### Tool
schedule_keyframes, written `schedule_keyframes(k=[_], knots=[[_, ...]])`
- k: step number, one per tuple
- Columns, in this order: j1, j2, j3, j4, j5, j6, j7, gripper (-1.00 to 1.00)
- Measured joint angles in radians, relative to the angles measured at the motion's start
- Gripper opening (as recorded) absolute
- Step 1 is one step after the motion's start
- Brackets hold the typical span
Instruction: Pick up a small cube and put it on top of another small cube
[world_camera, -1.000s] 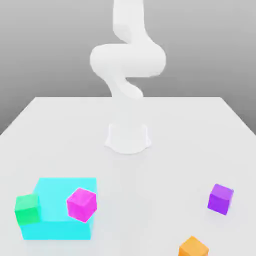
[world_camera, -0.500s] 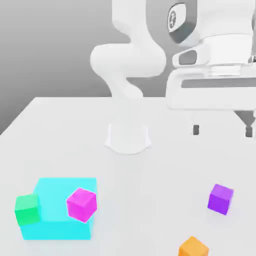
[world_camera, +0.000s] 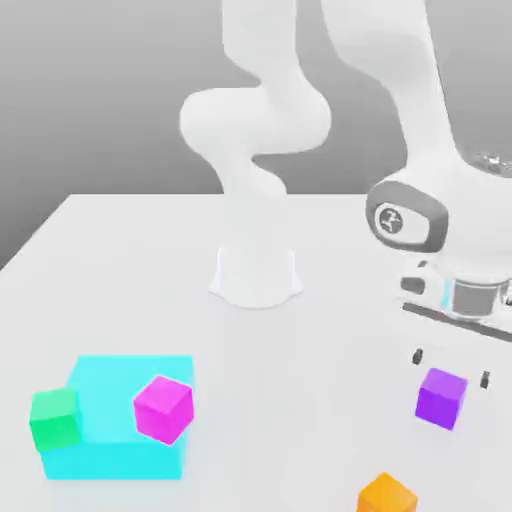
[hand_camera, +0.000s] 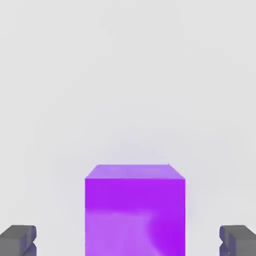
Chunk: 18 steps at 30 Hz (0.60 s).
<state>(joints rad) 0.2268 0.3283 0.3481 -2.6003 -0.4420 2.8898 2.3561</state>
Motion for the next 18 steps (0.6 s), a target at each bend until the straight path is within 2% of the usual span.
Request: schedule_keyframes(k=[1,8,14,18], knots=[[0.033,0.03,-0.04,0.008,-0.033,0.022,0.026,-1.0],[0.039,0.035,-0.047,0.009,-0.038,0.028,0.03,-1.0],[-0.083,-0.156,0.118,-0.039,0.217,-0.102,-0.167,-1.0],[-0.195,-0.2,0.06,-0.002,0.285,-0.175,-0.299,-1.0]])
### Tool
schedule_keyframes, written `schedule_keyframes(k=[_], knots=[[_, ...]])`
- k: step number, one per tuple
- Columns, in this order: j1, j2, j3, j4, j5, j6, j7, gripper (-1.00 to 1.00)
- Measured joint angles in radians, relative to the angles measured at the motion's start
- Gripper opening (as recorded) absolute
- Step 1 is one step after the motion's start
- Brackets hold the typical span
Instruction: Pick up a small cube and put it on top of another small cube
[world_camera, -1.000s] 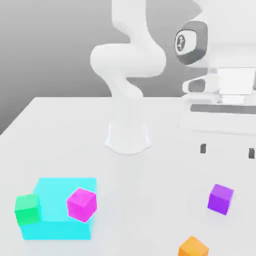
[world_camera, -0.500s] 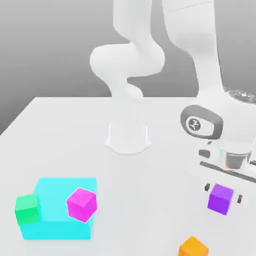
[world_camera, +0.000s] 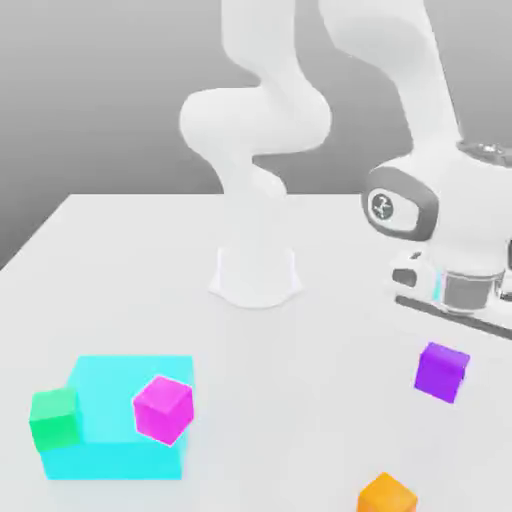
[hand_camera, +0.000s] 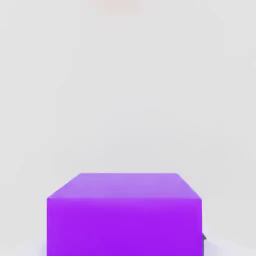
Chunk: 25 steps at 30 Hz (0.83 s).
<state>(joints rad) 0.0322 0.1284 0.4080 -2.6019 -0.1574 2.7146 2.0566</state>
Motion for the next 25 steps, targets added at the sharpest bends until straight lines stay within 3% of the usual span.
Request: schedule_keyframes(k=[17,21,22,25], knots=[[-0.613,-0.11,-0.298,0.206,0.151,-0.299,-0.515,-1.0],[-0.638,-0.007,-0.296,0.195,0.136,-0.186,-0.528,-1.0],[-0.638,0.013,-0.296,0.191,0.131,-0.163,-0.525,1.0],[-0.638,0.013,-0.296,0.191,0.131,-0.163,-0.525,1.0]])
